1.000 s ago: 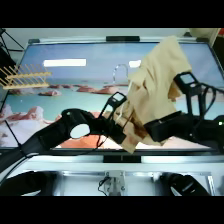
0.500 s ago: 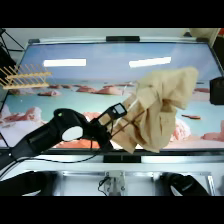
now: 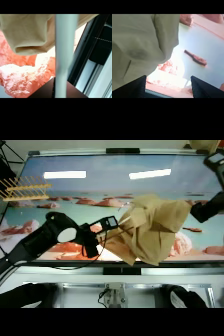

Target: Fold the shirts.

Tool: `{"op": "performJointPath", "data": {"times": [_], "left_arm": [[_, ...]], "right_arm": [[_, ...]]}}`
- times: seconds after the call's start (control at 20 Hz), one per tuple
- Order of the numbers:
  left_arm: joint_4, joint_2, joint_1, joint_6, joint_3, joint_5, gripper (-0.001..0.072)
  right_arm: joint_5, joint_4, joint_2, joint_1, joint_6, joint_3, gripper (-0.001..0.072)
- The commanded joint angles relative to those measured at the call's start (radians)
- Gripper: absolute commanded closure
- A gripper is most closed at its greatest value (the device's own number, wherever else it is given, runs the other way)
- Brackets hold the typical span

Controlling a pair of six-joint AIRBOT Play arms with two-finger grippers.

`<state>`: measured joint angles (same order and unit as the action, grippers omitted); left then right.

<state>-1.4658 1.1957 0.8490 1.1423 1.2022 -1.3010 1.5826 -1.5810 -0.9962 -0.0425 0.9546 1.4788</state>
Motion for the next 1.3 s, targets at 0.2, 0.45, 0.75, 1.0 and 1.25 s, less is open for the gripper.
{"op": "performJointPath", "data": {"times": [0.2, 0.45, 0.75, 1.0, 1.25], "left_arm": [[-0.008, 0.065, -0.038, -0.140, 0.000, 0.018, 0.0662], [-0.004, 0.081, -0.039, -0.162, 0.000, 0.089, 0.0662], [0.036, 0.080, -0.038, -0.162, 0.001, 0.115, 0.0662], [0.085, 0.082, -0.040, -0.163, 0.000, 0.148, 0.0652], [-0.032, 0.050, -0.128, -0.100, 0.005, 0.164, 0.0078]], "right_arm": [[0.014, 0.214, -0.127, -0.060, -0.845, 0.001, 0.0061], [0.064, 0.352, -0.154, -0.060, -0.958, 0.001, 0.0061], [0.087, 0.404, -0.230, -0.060, -0.961, -0.066, 0.0074], [0.109, 0.452, -0.233, -0.060, -0.920, -0.066, 0.0652], [0.135, 0.427, -0.183, -0.060, -0.809, -0.066, 0.0654]]}}
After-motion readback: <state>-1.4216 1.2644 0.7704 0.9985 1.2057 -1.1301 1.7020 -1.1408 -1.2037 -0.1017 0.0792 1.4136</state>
